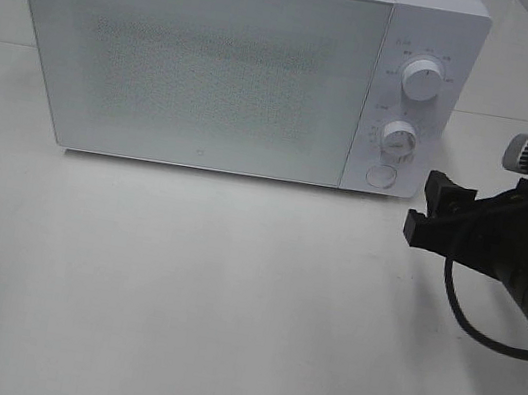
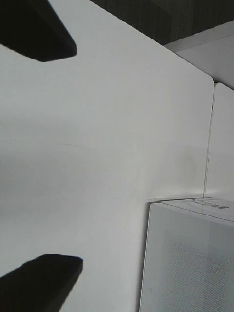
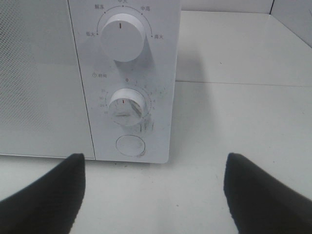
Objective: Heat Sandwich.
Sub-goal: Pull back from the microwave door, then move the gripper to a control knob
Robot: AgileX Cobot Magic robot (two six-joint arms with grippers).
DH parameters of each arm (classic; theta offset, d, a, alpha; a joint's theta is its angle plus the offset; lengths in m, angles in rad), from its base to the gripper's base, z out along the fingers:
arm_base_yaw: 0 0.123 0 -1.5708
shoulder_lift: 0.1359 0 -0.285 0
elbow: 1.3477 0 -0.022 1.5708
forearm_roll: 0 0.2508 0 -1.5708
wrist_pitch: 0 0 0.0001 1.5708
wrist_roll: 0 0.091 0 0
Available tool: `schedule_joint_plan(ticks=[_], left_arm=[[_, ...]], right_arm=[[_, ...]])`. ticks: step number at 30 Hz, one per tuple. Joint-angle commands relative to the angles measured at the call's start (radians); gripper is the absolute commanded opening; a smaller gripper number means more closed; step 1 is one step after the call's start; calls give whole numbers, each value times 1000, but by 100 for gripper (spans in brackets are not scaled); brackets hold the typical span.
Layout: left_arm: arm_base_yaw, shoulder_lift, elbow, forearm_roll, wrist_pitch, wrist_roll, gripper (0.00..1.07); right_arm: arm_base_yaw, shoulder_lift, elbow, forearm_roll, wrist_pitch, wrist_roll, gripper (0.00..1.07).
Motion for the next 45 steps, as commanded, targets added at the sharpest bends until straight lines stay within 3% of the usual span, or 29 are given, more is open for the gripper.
schedule_joint_plan(ticks=[1, 10, 23, 30, 45], left_arm=[[3, -26, 2, -10, -8, -1, 103], [3, -26, 2, -10, -8, -1, 103], [3, -26, 2, -10, -8, -1, 103], [3, -26, 2, -10, -8, -1, 103], [3, -26, 2, -10, -8, -1, 103]], right_arm=[[59, 33, 1, 73, -68, -5, 76], [137, 83, 0, 173, -100, 39, 76], [133, 83, -5, 174, -99, 39, 76], [129, 140, -67, 176, -96, 32, 76], [-40, 273, -232, -15, -7, 41, 76]])
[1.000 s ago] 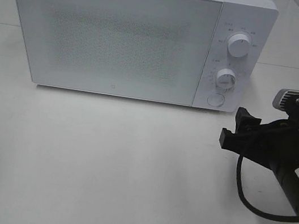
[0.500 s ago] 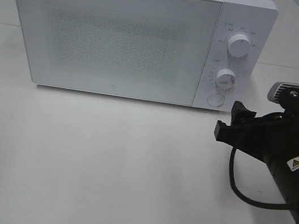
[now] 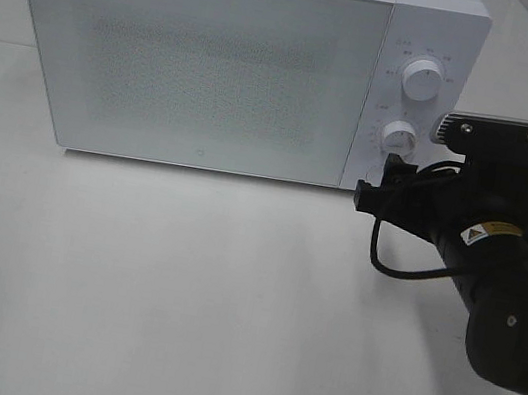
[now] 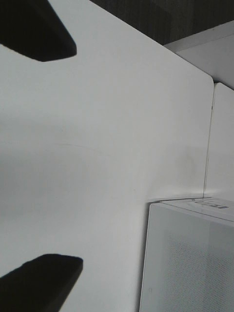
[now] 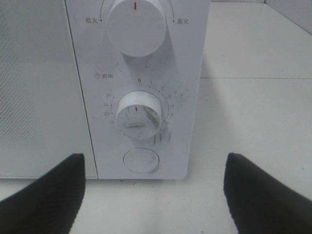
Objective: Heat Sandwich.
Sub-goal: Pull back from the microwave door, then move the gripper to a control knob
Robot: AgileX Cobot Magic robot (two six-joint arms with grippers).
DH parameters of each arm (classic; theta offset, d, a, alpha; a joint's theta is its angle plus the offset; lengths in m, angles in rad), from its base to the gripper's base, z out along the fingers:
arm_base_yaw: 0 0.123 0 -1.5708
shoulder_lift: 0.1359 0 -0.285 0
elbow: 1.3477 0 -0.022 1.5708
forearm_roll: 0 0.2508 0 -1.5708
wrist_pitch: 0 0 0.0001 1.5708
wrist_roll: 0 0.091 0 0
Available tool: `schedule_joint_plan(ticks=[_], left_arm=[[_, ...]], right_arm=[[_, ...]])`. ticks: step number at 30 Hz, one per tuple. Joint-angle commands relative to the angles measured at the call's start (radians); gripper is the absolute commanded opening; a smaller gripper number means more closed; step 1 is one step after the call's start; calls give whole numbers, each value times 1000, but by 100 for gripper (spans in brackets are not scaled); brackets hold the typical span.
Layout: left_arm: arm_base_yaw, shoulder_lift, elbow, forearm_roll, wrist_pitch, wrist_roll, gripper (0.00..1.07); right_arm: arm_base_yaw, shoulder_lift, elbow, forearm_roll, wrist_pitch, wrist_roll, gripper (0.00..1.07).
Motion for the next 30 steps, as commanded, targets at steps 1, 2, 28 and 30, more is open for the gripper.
schedule_joint_plan(ticks=[1, 2, 28, 30], left_arm=[[3, -26, 2, -10, -8, -1, 103], [3, -26, 2, -10, -8, -1, 103], [3, -26, 2, -10, -8, -1, 103], [3, -26, 2, -10, -8, -1, 103]], right_arm=[[-29, 18, -32, -46, 23, 10, 76], [-47, 38, -55, -64, 35, 10, 76], [-160, 199, -300, -174, 131, 11, 76], [-160, 199, -300, -173, 137, 11, 76]])
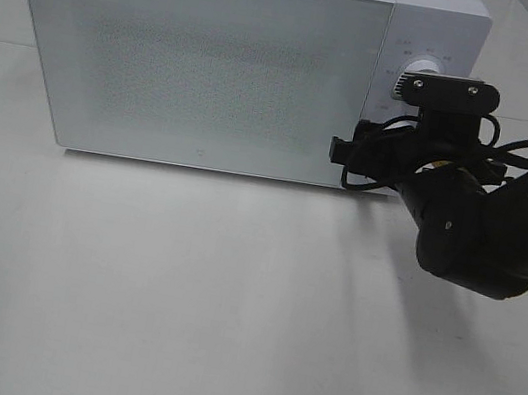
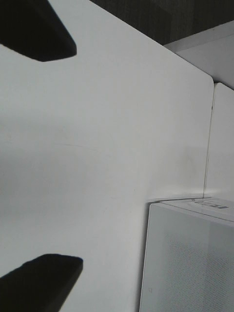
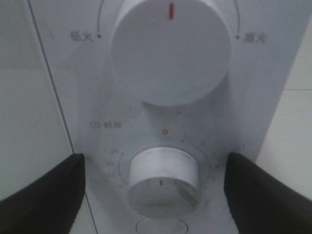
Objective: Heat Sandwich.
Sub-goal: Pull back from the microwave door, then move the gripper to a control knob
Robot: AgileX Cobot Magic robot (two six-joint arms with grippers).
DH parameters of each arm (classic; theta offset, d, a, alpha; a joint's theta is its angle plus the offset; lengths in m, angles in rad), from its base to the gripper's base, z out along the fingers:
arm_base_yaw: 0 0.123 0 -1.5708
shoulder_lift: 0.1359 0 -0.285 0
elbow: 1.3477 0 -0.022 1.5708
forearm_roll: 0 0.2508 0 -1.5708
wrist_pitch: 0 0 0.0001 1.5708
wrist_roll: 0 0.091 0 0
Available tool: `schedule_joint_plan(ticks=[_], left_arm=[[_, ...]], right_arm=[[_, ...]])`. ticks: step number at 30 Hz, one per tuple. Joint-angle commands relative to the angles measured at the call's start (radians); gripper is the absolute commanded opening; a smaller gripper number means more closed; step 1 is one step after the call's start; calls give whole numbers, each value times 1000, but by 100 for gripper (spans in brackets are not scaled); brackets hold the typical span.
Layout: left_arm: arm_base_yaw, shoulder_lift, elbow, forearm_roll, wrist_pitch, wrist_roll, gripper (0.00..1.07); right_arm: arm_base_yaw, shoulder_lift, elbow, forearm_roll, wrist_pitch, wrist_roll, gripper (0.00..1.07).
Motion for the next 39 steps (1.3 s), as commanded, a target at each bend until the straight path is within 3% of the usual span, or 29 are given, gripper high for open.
schedule_joint_plan(ticks=[1, 5, 10, 16, 19, 24, 35, 39], left_arm=[[3, -26, 2, -10, -8, -1, 103], [3, -26, 2, -10, -8, -1, 103], [3, -26, 2, -10, -8, -1, 103], [3, -26, 2, -10, -8, -1, 103], [3, -26, 2, -10, -8, -1, 103], [3, -26, 2, -10, -8, -1, 103], [3, -26, 2, -10, -8, -1, 103], [3, -26, 2, -10, -8, -1, 103]], right_arm=[[-4, 0, -11, -12, 3, 7, 76], [-1, 0, -11, -6, 3, 7, 75], [24, 0, -5, 21, 0, 7, 65], [35, 0, 1, 28, -4, 7, 45], [35, 0, 1, 38, -18, -10, 26], [35, 0, 1, 39, -18, -11, 12], [35, 0, 1, 43, -45, 4, 12], [34, 0, 1, 43, -85, 115, 13]])
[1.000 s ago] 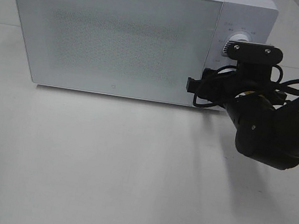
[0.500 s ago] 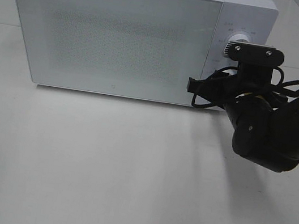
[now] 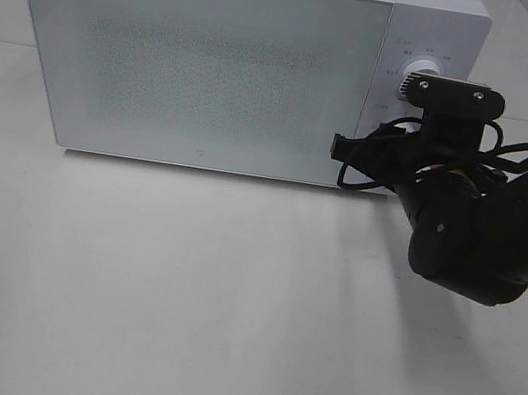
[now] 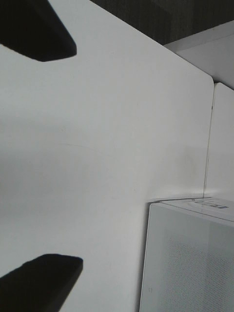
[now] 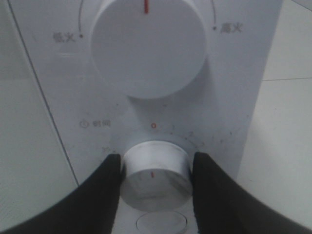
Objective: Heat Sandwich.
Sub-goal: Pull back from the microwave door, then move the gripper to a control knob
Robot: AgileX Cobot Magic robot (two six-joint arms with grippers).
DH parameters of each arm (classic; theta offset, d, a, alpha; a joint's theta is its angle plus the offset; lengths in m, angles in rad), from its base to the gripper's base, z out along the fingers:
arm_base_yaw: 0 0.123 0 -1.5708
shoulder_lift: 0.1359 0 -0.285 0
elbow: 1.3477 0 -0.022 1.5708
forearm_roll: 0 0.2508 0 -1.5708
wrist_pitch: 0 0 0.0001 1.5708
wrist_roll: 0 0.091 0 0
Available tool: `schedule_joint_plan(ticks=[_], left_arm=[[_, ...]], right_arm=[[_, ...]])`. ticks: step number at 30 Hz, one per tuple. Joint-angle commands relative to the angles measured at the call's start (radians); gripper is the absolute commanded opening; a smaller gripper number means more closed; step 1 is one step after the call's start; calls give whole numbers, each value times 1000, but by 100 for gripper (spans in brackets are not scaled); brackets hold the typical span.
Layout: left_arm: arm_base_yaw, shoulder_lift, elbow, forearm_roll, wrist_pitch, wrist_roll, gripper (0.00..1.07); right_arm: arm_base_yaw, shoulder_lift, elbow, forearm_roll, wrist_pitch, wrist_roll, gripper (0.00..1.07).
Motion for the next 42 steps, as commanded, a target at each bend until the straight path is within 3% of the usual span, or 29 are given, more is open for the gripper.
schedule_joint_plan(ticks=[1, 24, 42], left_arm=[[3, -26, 2, -10, -8, -1, 103], [3, -26, 2, -10, -8, -1, 103], [3, -26, 2, -10, -8, -1, 103]], right_arm=[[5, -4, 0, -25, -52, 73, 13], [3, -4, 0, -22, -47, 880, 15], [3, -4, -1, 23, -56, 1281, 16]])
